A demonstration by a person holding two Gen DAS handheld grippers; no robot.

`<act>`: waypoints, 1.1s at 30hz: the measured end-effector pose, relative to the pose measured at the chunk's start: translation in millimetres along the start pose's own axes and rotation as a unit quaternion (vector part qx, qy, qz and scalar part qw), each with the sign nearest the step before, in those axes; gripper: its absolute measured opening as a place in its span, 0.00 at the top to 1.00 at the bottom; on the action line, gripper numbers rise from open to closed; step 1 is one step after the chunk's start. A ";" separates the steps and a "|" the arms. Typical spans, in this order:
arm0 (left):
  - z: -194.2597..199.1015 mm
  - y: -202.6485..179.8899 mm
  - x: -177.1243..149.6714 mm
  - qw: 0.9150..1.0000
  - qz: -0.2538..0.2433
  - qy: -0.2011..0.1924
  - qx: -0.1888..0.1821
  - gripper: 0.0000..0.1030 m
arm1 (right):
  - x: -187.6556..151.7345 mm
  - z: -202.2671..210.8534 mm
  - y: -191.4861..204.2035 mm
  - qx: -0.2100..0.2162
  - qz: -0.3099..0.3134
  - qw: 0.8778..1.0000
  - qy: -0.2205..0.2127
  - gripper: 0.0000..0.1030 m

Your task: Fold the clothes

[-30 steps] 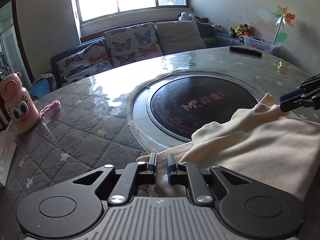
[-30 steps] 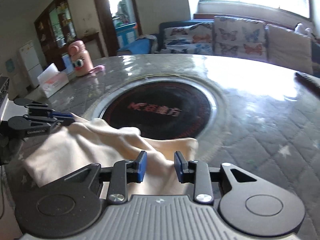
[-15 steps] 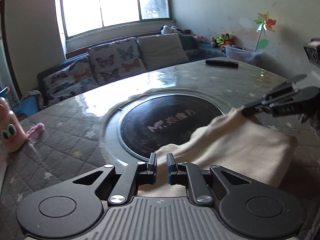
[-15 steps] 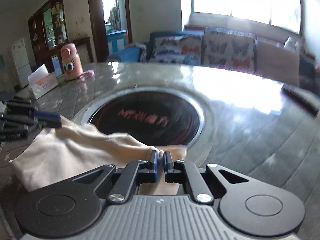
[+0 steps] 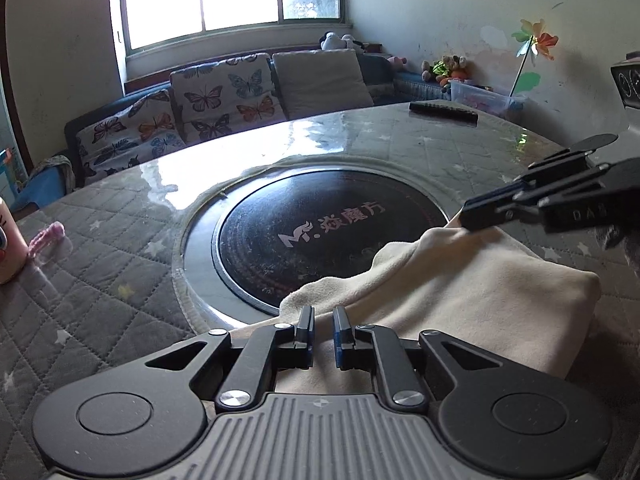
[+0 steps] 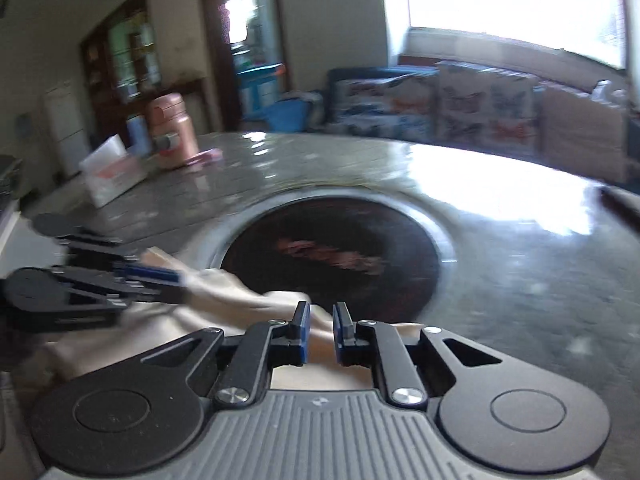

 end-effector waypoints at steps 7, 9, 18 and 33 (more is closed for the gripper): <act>-1.5 7.5 1.3 1.000 0.011 -0.003 0.000 0.88 | 4.2 -30.0 24.7 0.010 0.022 0.999 0.030 0.88; 6.7 9.3 1.0 1.000 0.014 -0.009 0.002 0.88 | 5.3 -37.1 31.2 0.012 0.029 0.999 0.037 0.87; 53.4 -19.8 -25.0 0.999 -0.016 -0.019 -0.020 0.88 | -5.1 5.5 51.6 0.051 0.072 0.996 0.006 0.74; 74.5 -26.4 -63.1 0.999 0.019 -0.024 -0.020 0.88 | -39.7 33.8 86.7 0.075 0.122 0.990 -0.015 0.59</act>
Point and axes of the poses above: each gripper's, at about its wrist camera, not at the fingertips, and z roughly against the way its jaws point, y to its left, x to its top, the point moved 1 cm from there along -z, roughly the way its jaws point, and after that the axes turned 13 degrees about -x, right-handed, at the moved point
